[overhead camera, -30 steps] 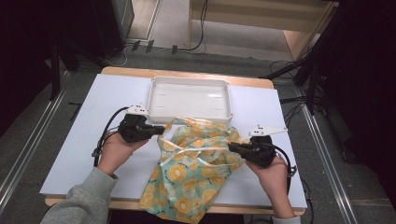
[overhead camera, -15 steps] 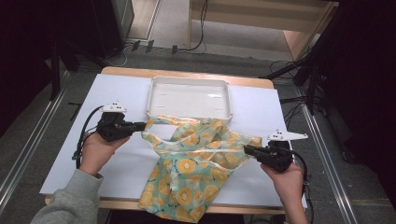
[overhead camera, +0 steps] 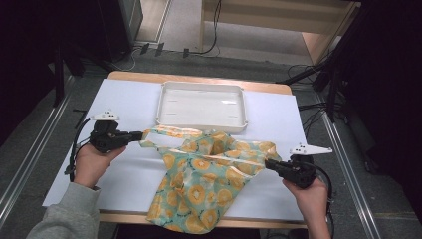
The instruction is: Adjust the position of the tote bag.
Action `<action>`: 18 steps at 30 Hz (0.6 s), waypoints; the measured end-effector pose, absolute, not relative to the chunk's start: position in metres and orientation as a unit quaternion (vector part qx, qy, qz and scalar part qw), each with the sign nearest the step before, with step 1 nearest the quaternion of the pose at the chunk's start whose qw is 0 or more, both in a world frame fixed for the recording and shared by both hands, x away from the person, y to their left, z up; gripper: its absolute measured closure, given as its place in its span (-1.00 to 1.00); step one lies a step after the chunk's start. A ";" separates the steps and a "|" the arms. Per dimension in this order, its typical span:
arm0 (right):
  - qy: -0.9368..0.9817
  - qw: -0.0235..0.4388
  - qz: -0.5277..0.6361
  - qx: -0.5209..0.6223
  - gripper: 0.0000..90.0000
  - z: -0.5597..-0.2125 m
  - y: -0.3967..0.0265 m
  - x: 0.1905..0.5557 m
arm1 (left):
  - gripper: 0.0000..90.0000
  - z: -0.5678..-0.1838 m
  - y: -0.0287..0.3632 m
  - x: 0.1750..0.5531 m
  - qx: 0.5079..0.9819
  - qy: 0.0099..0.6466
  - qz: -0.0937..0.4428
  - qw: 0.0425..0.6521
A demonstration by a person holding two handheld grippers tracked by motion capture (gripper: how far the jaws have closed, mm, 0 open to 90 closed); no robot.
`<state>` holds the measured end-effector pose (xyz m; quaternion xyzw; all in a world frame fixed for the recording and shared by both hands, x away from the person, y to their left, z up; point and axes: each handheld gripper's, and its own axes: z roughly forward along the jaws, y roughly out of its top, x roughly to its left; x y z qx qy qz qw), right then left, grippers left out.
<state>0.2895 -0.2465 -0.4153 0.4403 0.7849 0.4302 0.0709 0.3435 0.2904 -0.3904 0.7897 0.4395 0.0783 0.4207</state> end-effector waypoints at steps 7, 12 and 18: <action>0.797 0.066 0.426 0.422 0.97 -0.418 -0.237 0.288 | 0.98 -0.394 0.286 0.344 0.798 0.432 0.068 0.415; 0.799 0.063 0.426 0.420 0.94 -0.419 -0.235 0.288 | 0.91 -0.395 0.282 0.345 0.802 0.427 0.064 0.413; 0.799 0.061 0.426 0.420 0.90 -0.420 -0.235 0.289 | 0.80 -0.397 0.281 0.345 0.807 0.420 0.056 0.412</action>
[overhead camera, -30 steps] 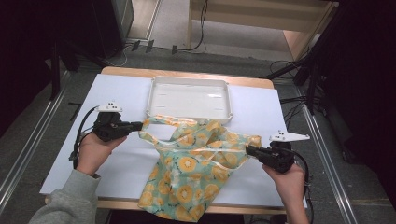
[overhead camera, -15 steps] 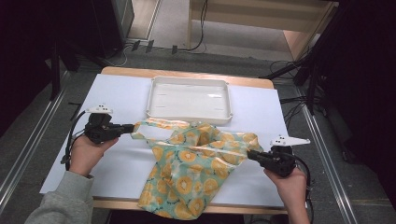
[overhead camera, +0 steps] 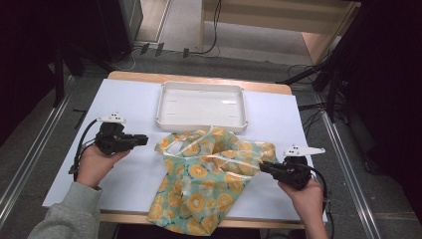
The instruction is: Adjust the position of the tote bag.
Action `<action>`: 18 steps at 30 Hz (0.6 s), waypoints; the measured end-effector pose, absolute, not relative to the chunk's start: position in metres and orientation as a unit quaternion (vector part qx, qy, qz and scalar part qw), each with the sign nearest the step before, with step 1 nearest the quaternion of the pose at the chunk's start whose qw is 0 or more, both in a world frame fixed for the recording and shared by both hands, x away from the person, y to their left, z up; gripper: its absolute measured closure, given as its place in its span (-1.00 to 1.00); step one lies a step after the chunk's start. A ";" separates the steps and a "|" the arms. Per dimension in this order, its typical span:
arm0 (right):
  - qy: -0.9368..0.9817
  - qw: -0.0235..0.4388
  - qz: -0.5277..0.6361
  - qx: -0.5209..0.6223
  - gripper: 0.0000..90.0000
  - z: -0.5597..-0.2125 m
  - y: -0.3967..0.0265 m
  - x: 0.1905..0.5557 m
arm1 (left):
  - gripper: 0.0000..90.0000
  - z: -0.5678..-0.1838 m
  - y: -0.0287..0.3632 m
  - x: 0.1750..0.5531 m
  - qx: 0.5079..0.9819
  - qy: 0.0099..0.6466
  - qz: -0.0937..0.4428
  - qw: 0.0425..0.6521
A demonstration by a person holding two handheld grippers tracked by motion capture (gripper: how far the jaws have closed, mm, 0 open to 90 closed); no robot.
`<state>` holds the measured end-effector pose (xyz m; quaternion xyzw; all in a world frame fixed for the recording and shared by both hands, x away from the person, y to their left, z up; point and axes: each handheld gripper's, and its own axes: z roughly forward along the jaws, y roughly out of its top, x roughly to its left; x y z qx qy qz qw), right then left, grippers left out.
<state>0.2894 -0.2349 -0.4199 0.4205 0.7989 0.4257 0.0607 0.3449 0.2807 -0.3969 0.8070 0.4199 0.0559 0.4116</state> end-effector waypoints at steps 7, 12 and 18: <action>0.800 0.067 0.429 0.414 0.78 -0.417 -0.235 0.288 | 0.56 -0.395 0.280 0.344 0.809 0.417 0.056 0.411; 0.796 0.068 0.437 0.413 0.53 -0.414 -0.236 0.288 | 0.42 -0.392 0.281 0.344 0.806 0.416 0.056 0.417; 0.796 0.076 0.442 0.407 0.37 -0.407 -0.234 0.286 | 0.27 -0.386 0.281 0.343 0.804 0.415 0.057 0.423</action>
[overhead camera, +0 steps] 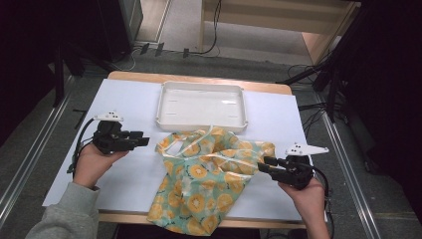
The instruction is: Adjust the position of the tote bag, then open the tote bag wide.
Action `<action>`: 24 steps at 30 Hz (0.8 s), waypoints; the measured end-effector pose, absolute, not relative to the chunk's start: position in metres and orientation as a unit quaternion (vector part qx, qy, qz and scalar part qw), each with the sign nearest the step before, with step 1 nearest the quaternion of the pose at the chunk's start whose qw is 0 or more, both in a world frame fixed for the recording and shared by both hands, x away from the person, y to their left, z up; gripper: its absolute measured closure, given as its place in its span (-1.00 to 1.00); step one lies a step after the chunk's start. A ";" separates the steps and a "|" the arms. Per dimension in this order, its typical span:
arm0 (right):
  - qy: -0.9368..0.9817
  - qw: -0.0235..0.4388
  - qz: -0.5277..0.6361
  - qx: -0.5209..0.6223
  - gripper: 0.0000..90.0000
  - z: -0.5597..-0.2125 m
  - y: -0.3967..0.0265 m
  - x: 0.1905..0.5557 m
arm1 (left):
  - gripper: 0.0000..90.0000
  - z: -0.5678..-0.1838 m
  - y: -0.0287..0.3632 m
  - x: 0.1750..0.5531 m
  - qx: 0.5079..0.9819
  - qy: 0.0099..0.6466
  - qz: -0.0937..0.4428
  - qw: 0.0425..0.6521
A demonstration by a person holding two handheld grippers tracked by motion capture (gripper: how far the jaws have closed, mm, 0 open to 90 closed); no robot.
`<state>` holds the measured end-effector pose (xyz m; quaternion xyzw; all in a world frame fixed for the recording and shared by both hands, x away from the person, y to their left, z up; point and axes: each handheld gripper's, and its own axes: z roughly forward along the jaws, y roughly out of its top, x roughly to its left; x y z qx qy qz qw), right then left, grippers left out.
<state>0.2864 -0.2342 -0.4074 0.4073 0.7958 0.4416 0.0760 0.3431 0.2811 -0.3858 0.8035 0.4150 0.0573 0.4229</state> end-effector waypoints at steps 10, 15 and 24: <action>0.796 0.084 0.449 0.396 0.42 -0.386 -0.224 0.291 | 0.16 -0.373 0.251 0.350 0.823 0.377 0.042 0.423; 0.803 0.081 0.447 0.386 0.37 -0.381 -0.213 0.299 | 0.14 -0.371 0.231 0.357 0.834 0.359 0.029 0.417; 0.810 0.067 0.448 0.373 0.32 -0.379 -0.190 0.320 | 0.10 -0.372 0.195 0.367 0.851 0.327 0.012 0.411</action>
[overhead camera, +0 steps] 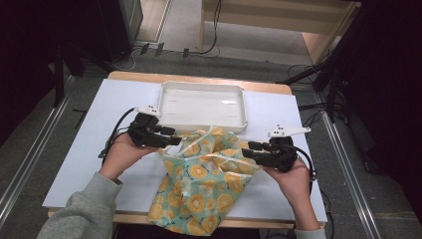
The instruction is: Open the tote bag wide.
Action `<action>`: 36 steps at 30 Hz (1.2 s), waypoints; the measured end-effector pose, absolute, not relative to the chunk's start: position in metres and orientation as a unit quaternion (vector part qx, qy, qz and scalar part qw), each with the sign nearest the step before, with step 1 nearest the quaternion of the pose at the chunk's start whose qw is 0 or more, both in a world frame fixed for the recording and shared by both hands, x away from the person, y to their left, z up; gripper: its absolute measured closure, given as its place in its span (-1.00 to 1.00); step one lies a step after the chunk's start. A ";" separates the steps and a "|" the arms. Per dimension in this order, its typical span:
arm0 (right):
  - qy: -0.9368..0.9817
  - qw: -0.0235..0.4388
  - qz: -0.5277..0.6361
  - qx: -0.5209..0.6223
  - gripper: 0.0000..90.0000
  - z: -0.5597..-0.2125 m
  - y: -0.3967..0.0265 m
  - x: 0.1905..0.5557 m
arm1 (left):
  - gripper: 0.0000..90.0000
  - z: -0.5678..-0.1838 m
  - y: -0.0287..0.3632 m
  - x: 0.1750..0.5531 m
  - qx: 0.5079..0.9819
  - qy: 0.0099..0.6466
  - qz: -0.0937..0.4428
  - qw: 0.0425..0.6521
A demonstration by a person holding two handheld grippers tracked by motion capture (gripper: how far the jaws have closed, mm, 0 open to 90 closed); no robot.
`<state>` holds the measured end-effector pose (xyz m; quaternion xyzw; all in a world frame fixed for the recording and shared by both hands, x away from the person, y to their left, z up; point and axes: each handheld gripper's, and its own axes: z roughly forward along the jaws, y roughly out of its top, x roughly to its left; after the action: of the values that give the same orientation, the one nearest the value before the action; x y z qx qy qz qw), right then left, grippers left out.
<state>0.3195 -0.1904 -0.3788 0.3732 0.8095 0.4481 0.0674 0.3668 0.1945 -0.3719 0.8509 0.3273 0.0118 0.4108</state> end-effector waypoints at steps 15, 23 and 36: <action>0.823 0.041 0.440 0.355 0.10 -0.390 -0.165 0.334 | 0.05 -0.390 0.157 0.379 0.868 0.301 -0.019 0.394; 0.824 0.031 0.438 0.358 0.02 -0.404 -0.160 0.336 | 0.17 -0.402 0.148 0.380 0.875 0.298 -0.033 0.380; 0.844 0.020 0.412 0.341 0.98 -0.417 -0.154 0.327 | 1.00 -0.403 0.155 0.374 0.874 0.307 -0.011 0.376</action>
<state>0.3274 -0.1543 -0.4167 0.3413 0.8444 0.4124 0.0203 0.3736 0.1545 -0.4032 0.8744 0.3067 -0.0110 0.3758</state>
